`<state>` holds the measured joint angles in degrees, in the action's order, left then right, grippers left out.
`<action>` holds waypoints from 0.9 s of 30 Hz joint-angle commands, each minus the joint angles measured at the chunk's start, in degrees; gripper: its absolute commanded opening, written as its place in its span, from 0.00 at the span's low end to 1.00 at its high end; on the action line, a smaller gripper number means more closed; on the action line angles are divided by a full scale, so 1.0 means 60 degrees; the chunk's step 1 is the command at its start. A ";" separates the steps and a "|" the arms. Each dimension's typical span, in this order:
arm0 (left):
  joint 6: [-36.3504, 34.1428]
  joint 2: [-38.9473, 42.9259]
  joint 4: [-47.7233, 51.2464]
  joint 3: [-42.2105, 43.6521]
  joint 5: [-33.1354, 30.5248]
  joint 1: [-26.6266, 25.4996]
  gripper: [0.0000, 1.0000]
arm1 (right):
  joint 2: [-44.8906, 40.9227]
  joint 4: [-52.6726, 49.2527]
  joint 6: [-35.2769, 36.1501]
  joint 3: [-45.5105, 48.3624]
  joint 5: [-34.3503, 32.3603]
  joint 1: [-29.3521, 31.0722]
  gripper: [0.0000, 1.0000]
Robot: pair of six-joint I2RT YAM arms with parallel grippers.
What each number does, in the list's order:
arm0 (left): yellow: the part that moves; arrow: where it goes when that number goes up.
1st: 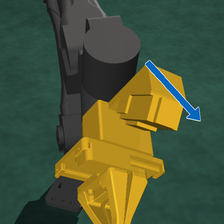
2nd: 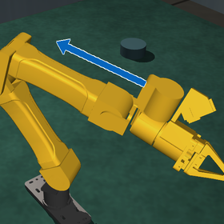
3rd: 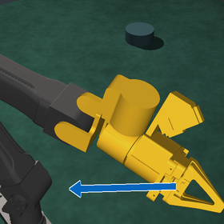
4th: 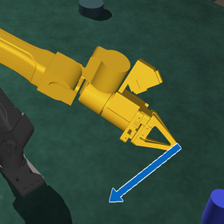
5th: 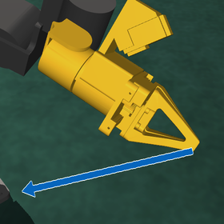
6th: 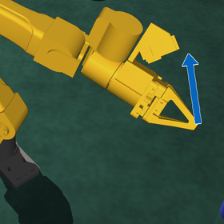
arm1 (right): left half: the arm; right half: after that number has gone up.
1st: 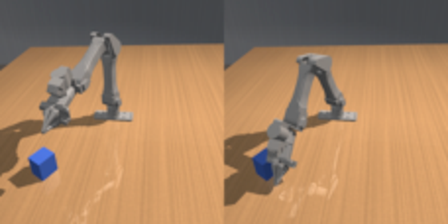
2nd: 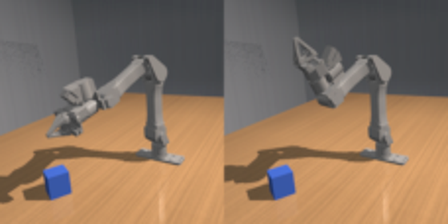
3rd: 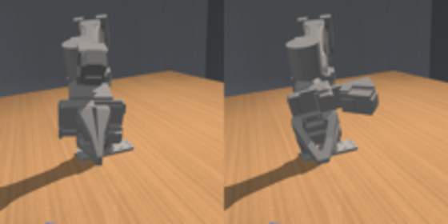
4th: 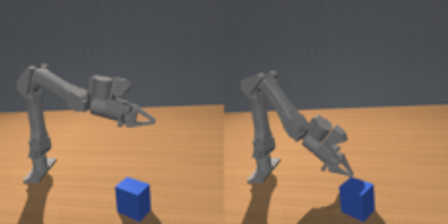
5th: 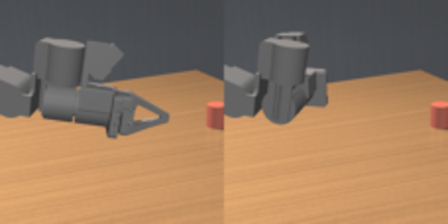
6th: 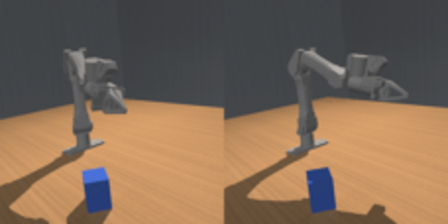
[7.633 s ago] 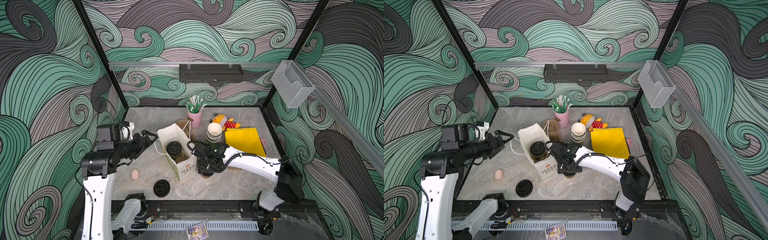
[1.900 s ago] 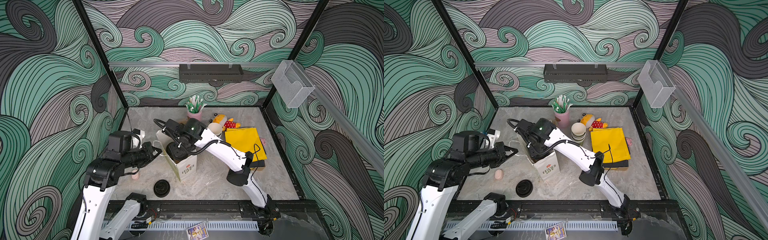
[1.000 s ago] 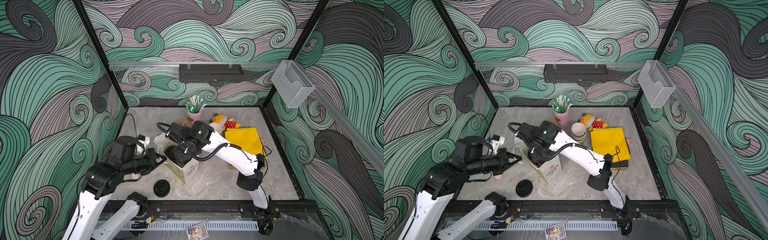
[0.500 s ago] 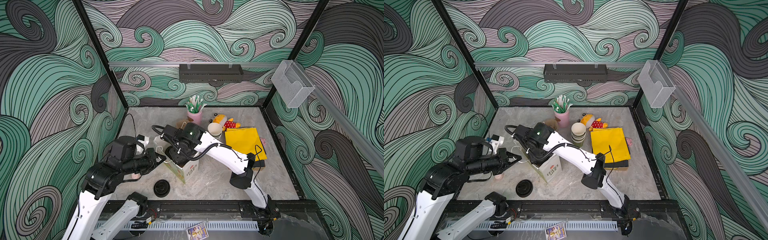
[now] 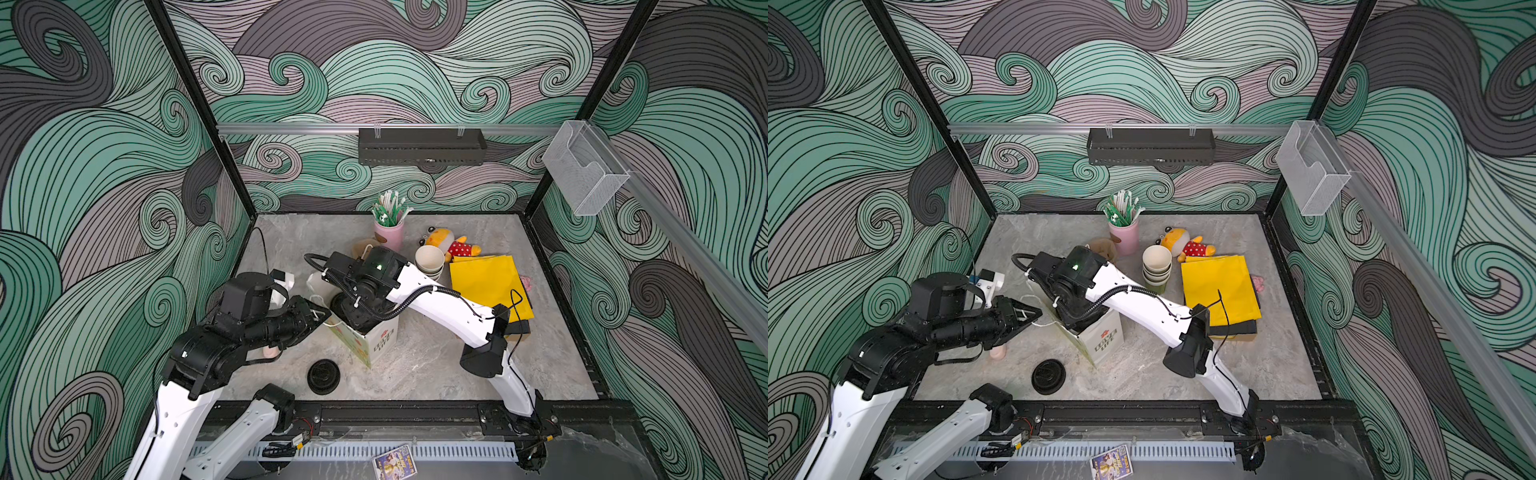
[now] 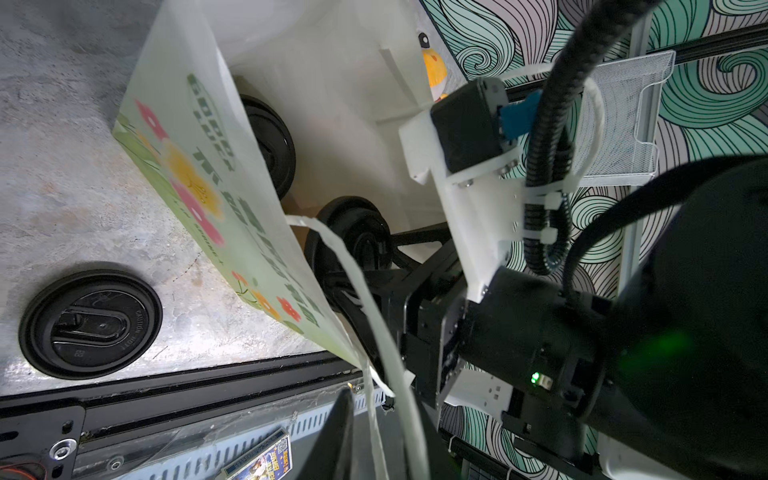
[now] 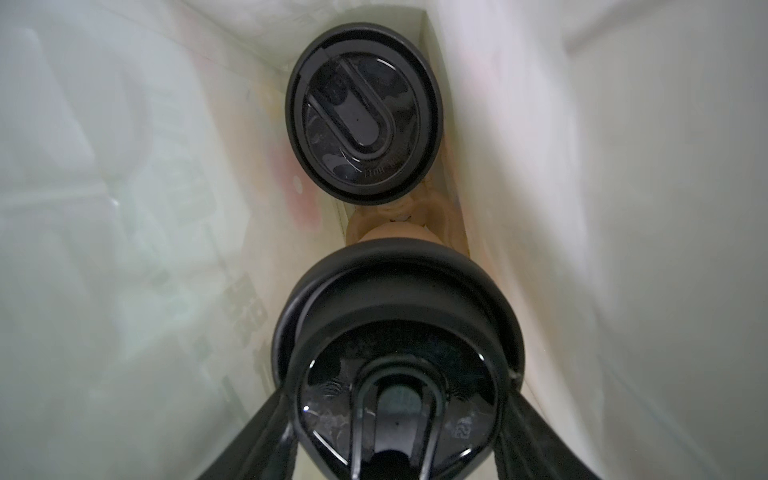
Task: Pack the takeout coffee
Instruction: 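Lower the held cup into the bag beside the other cups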
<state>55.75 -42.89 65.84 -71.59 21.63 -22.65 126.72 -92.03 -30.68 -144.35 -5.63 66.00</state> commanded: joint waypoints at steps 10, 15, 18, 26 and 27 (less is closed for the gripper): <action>-0.0299 0.0008 0.0444 -0.0421 -0.0422 -0.0073 0.03 | 0.0647 -0.1836 0.1055 -0.0473 0.0149 -0.0098 0.55; -0.0385 -0.0054 0.0503 -0.0483 -0.0441 -0.0063 0.03 | 0.0630 -0.1858 0.1723 -0.0419 0.0222 -0.0117 0.55; -0.0392 -0.0046 0.0506 -0.0461 -0.0426 -0.0064 0.02 | 0.0592 -0.1852 0.2152 -0.0291 0.0209 -0.0145 0.55; -0.0407 -0.0102 0.0488 -0.0475 -0.0458 -0.0065 0.02 | 0.0604 -0.1856 0.2626 -0.0104 -0.0007 -0.0246 0.56; -0.0414 -0.0114 0.0487 -0.0489 -0.0455 -0.0064 0.02 | 0.0604 -0.1848 0.2612 -0.0075 -0.0043 -0.0262 0.56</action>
<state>54.48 -43.03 67.35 -72.42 19.86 -22.65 130.80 -92.03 -16.86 -145.51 -4.60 65.04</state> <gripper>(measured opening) 0.048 0.664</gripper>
